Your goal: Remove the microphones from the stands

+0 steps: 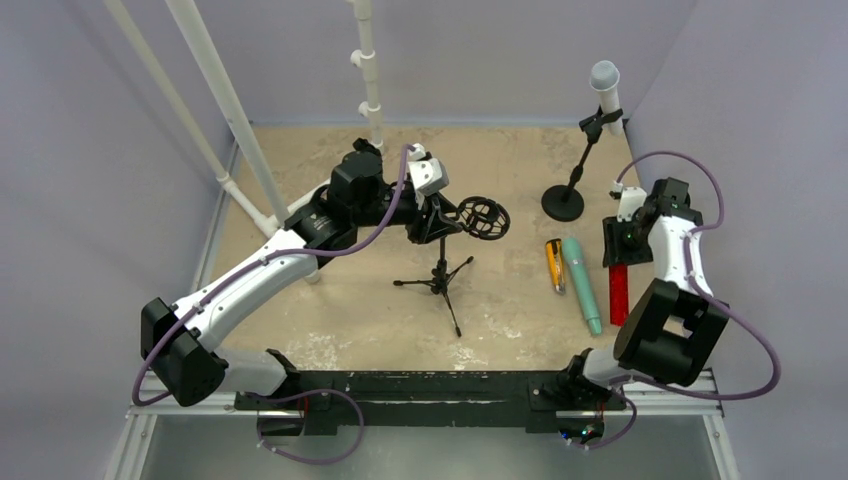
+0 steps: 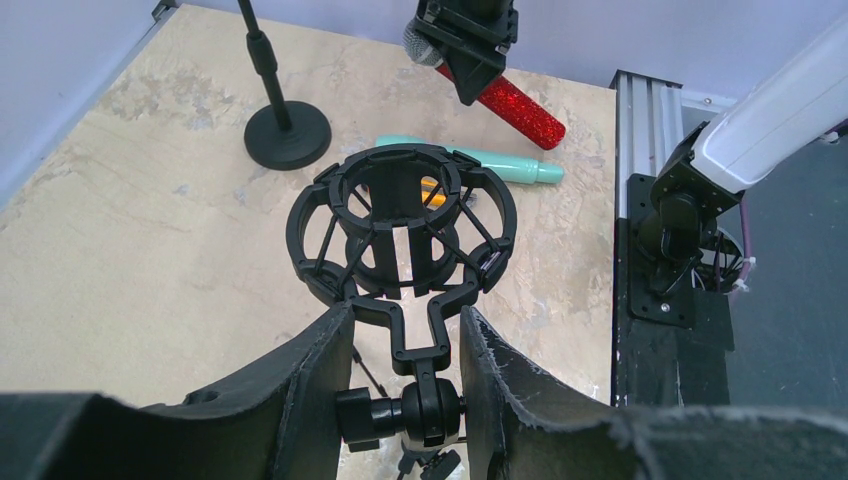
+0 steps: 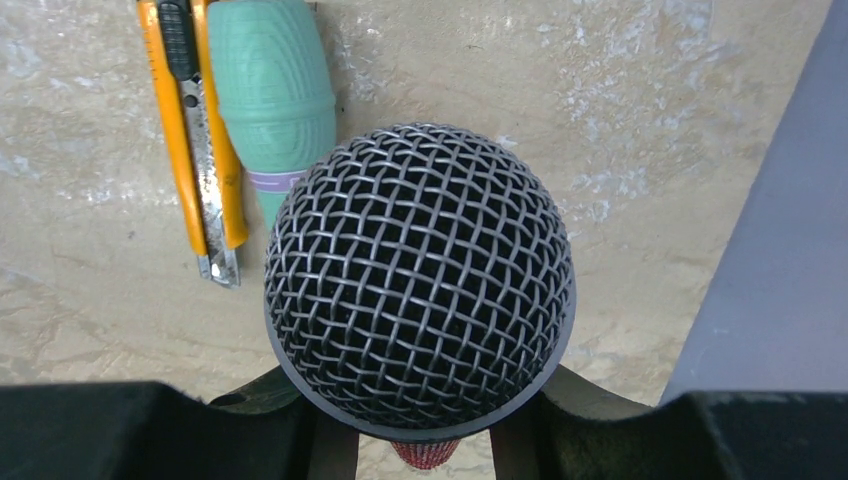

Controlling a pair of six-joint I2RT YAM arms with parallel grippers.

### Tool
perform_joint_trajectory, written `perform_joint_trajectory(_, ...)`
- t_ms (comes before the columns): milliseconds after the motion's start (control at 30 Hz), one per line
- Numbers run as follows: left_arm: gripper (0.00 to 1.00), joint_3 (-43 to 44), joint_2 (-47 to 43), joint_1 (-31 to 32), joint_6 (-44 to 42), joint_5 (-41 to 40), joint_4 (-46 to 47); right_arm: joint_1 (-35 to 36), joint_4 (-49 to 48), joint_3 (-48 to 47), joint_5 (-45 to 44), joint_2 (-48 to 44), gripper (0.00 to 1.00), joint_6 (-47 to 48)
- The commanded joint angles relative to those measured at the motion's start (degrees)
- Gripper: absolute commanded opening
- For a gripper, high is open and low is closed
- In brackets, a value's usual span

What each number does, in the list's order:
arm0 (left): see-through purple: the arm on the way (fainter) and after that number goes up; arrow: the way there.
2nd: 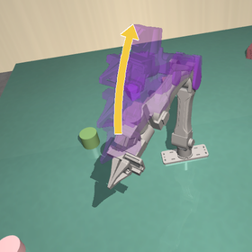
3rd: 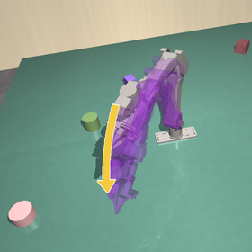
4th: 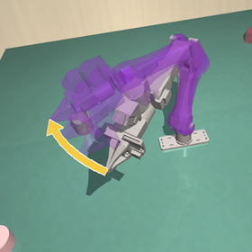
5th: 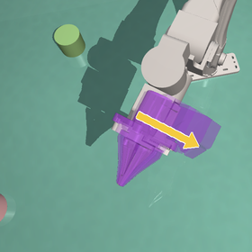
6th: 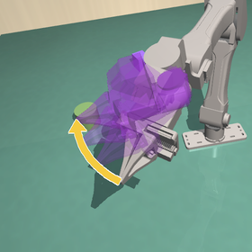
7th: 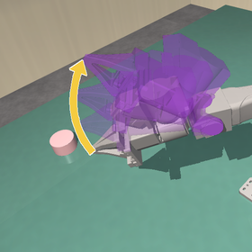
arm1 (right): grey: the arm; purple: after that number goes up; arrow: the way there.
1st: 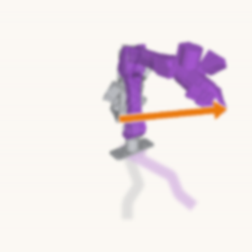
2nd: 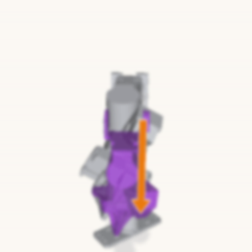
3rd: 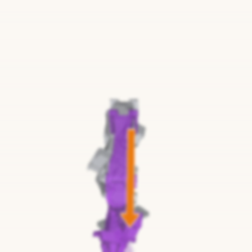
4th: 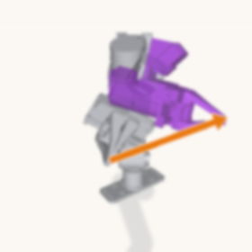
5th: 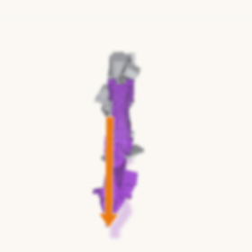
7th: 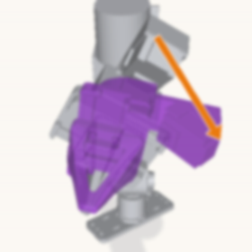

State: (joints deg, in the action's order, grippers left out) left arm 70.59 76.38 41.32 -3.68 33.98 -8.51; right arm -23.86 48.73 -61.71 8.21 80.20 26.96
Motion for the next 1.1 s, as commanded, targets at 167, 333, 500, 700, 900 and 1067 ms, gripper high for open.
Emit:
perform_joint_trajectory(167, 0.00, -1.2, 0.0, -0.5, -3.0, -2.9, -3.4, -0.9, -4.6, -0.4, 2.3, 8.5, 0.00, 2.5)
perform_joint_trajectory(333, 0.00, -1.2, 0.1, -0.5, -3.2, -3.0, -3.4, -0.9, -5.9, -1.0, 2.8, 13.1, 0.00, 1.4)
perform_joint_trajectory(500, 0.00, -0.9, 0.3, -0.6, -3.1, -2.8, -3.5, -0.9, -6.6, -1.1, 2.3, 17.0, 0.06, -0.5)
perform_joint_trajectory(700, 0.00, -0.5, 0.8, -0.5, -3.0, -2.5, -3.7, -0.8, -8.3, -2.4, 1.4, 21.0, 0.15, -2.3)
perform_joint_trajectory(900, 0.00, -0.3, 1.1, -0.5, -3.1, -2.4, -3.8, -0.1, -9.8, -4.0, 0.1, 23.5, 0.22, -4.1)
perform_joint_trajectory(1067, 0.00, -0.3, 1.0, -0.6, -3.0, -2.3, -4.1, 0.9, -10.3, -6.0, -0.9, 25.2, 0.35, -5.7)
